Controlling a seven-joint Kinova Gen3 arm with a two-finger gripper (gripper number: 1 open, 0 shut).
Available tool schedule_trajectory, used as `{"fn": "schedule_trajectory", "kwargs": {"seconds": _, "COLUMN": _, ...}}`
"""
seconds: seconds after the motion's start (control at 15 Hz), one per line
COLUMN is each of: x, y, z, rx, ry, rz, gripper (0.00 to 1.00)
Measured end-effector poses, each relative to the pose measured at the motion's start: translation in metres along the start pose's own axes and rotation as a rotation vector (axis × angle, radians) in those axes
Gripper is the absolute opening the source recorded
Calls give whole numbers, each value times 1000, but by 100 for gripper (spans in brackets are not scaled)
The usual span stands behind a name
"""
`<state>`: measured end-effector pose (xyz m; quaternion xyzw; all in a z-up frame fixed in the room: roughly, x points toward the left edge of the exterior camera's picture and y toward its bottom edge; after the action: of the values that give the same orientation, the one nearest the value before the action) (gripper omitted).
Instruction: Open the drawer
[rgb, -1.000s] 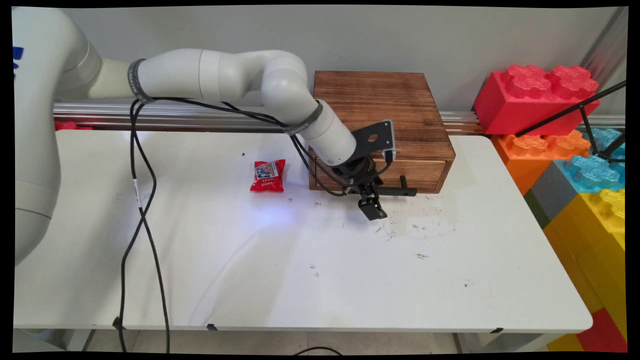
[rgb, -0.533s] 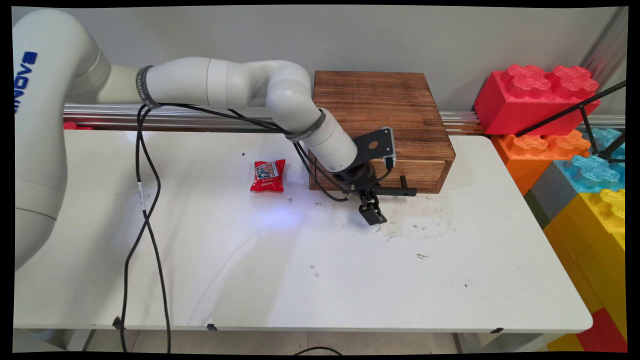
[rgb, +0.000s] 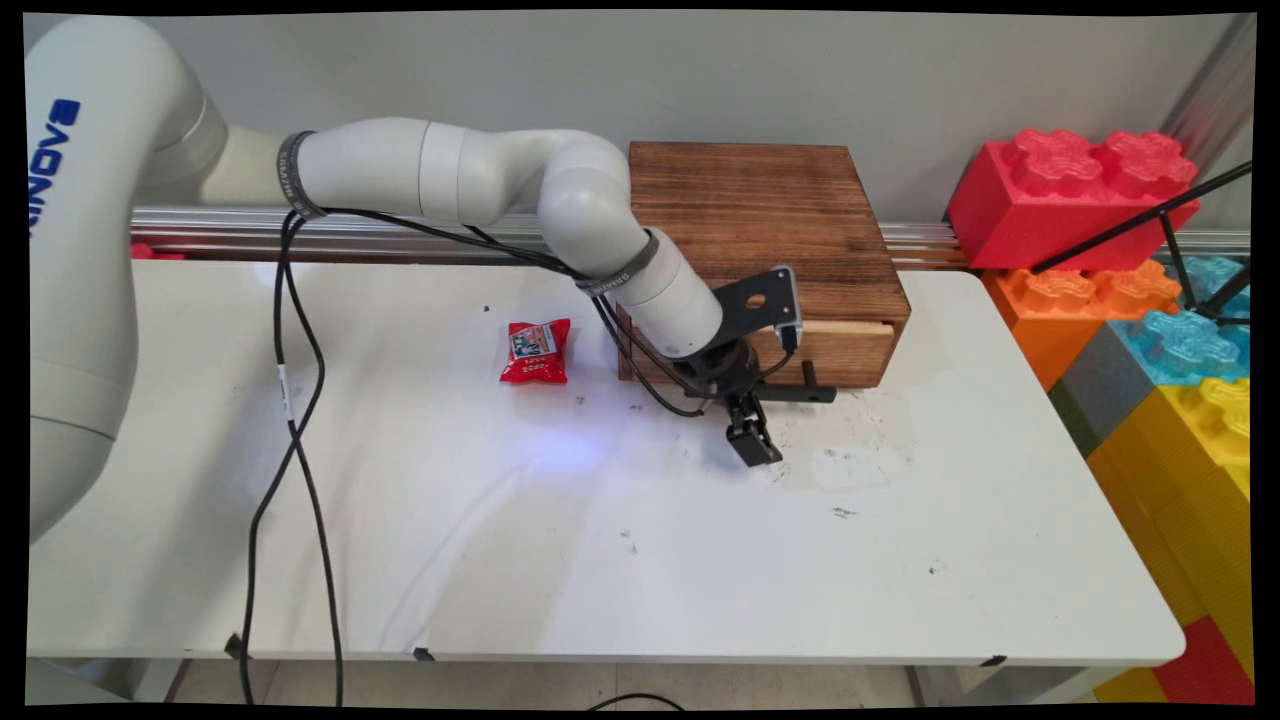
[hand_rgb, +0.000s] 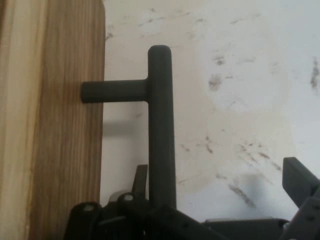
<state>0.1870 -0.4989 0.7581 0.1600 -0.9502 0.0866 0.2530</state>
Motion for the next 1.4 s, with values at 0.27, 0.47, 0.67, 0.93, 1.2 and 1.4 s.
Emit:
{"fn": "schedule_trajectory", "kwargs": {"seconds": 0.27, "x": 1, "y": 16, "z": -3, "rx": -20, "ry": -1, "rz": -1, "gripper": 100}}
{"fn": "schedule_trajectory", "kwargs": {"seconds": 0.47, "x": 2, "y": 31, "z": -7, "rx": -35, "ry": -2, "rz": 3, "gripper": 100}}
{"fn": "schedule_trajectory", "kwargs": {"seconds": 0.67, "x": 3, "y": 45, "z": -10, "rx": -49, "ry": -1, "rz": 10, "gripper": 100}}
{"fn": "schedule_trajectory", "kwargs": {"seconds": 0.93, "x": 6, "y": 63, "z": -15, "rx": -67, "ry": 4, "rz": 20, "gripper": 100}}
{"fn": "schedule_trajectory", "kwargs": {"seconds": 1.2, "x": 8, "y": 81, "z": -21, "rx": -81, "ry": 10, "rz": 32, "gripper": 100}}
{"fn": "schedule_trajectory", "kwargs": {"seconds": 1.4, "x": 8, "y": 96, "z": -25, "rx": -92, "ry": 13, "rz": 41, "gripper": 100}}
